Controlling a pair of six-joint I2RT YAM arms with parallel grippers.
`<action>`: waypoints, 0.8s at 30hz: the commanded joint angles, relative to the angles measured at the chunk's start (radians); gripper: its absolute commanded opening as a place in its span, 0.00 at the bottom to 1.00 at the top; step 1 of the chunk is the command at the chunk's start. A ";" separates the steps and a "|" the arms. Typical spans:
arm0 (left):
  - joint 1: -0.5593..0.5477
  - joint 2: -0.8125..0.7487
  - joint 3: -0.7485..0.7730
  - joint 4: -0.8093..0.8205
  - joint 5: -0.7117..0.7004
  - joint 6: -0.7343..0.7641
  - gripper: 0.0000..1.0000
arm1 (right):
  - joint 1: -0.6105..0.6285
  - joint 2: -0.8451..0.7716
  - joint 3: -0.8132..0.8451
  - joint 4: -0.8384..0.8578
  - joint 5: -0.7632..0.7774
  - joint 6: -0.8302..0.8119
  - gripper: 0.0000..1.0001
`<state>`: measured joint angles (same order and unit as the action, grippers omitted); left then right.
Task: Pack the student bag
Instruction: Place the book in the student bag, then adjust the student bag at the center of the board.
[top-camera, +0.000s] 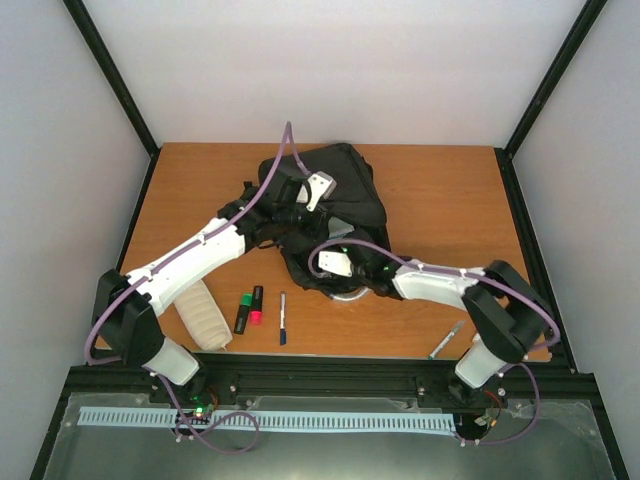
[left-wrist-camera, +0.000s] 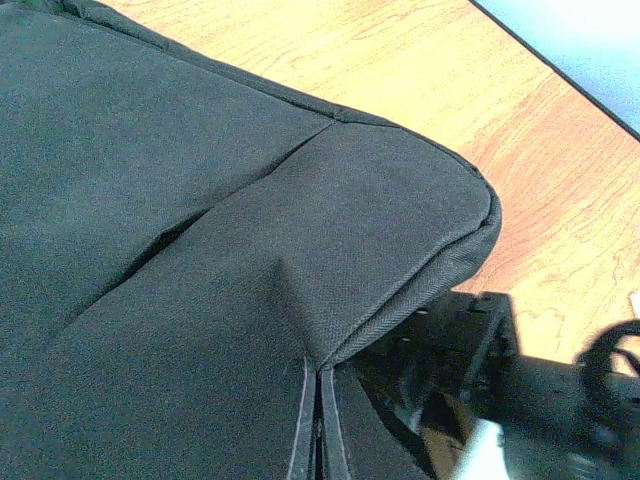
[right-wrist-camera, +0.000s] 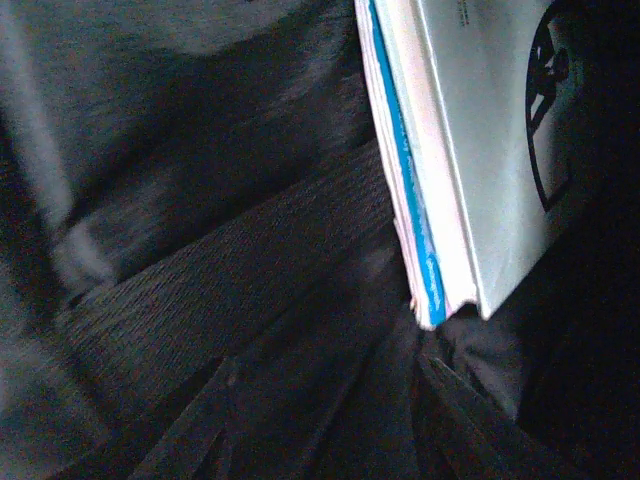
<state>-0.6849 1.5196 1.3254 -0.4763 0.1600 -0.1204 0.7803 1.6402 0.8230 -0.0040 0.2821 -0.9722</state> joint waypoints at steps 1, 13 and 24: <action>-0.007 0.014 0.049 0.039 0.024 -0.009 0.01 | 0.014 -0.153 -0.037 -0.206 -0.109 0.150 0.49; -0.026 0.060 -0.175 0.135 0.034 -0.129 0.01 | 0.007 -0.553 -0.194 -0.527 -0.422 0.261 0.50; -0.081 0.107 -0.247 0.114 -0.020 -0.203 0.36 | -0.198 -0.645 -0.178 -0.544 -0.519 0.331 0.50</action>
<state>-0.7662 1.6657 1.0534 -0.3435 0.1799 -0.2920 0.6685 1.0153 0.6086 -0.5285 -0.1394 -0.6891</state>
